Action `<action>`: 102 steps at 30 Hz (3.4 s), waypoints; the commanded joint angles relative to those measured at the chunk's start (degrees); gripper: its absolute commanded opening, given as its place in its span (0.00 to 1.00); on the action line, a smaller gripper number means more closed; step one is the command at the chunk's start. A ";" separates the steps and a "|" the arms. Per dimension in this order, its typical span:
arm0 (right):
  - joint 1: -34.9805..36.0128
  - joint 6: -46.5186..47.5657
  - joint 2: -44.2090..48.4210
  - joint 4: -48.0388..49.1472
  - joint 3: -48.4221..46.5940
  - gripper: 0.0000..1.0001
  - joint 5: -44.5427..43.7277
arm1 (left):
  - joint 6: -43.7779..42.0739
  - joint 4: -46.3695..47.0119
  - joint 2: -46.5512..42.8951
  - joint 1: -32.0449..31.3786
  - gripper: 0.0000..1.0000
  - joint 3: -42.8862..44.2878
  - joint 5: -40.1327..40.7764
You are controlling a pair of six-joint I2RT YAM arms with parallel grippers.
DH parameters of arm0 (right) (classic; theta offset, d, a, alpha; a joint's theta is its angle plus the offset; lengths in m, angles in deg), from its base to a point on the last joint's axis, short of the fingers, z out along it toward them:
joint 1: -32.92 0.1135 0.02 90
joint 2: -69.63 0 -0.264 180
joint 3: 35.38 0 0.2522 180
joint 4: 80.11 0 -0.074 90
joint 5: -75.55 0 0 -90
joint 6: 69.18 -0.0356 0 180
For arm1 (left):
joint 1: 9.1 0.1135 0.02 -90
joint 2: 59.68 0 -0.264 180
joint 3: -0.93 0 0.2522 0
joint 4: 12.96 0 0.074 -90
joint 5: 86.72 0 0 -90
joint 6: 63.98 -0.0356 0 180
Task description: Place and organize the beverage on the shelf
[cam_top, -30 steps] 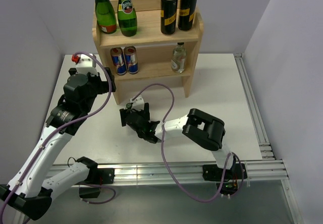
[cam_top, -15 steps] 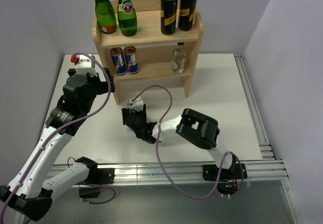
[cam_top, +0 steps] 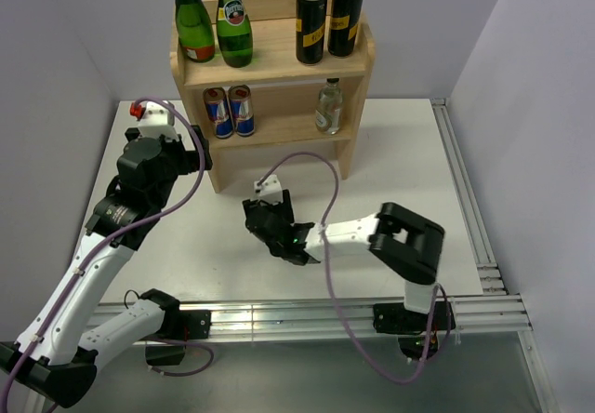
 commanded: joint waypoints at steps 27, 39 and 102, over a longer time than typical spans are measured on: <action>-19.41 13.42 15.93 -8.47 -23.73 0.00 2.22 | 1.09 2.13 -1.14 1.95 0.99 -0.47 -0.78; -23.45 15.62 8.99 -8.83 -31.64 0.00 2.57 | 1.09 2.31 -0.88 2.47 0.99 -0.56 -1.04; -26.09 10.09 3.00 -5.49 -29.10 1.00 -2.36 | 1.27 2.13 -1.14 3.26 0.99 -0.47 -2.18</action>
